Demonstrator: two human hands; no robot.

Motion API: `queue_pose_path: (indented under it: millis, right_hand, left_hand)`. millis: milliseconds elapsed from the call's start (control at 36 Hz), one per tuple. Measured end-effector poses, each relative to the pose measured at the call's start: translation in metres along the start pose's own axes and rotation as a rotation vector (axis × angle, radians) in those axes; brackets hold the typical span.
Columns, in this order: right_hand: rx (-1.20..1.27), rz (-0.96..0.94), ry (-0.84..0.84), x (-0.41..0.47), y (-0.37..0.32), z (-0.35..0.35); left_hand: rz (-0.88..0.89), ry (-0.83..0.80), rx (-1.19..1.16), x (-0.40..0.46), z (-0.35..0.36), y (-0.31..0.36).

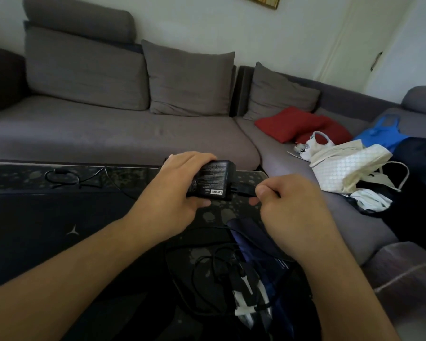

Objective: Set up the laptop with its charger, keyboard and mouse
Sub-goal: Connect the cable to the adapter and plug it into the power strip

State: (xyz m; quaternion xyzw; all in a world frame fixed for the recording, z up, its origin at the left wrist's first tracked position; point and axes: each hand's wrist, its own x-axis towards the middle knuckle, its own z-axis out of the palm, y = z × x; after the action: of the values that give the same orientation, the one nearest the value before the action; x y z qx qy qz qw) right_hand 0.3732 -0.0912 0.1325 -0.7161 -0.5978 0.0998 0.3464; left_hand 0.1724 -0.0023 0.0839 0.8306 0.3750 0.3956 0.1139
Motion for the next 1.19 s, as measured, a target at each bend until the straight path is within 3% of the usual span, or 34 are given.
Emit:
queue_pose_path:
  millis: [139,278,417,667,778,1194]
  right_hand:
    - [0.070,-0.045,-0.045,-0.003,0.003,-0.008]
    - [0.228,-0.101,0.049,-0.006,0.003,-0.005]
    - [0.102,-0.123,0.162,-0.007,0.003,0.000]
    - [-0.165,-0.205,0.148,-0.007,-0.001,0.002]
    - [-0.167,-0.281,0.200,-0.007,0.001,0.006]
    - [-0.064,-0.217,0.135,-0.003,0.012,0.001]
  left_hand:
    - [-0.027,-0.035,0.031,0.000,0.002,0.002]
    - [-0.096,-0.056,-0.024,0.002,0.000,0.003]
    - [-0.112,-0.084,-0.062,0.001,-0.001,0.002]
    - [-0.082,-0.177,0.008,0.003,-0.003,0.003]
    - [-0.077,-0.198,0.051,0.005,-0.006,0.004]
    - [-0.131,-0.256,0.095,0.003,-0.003,0.021]
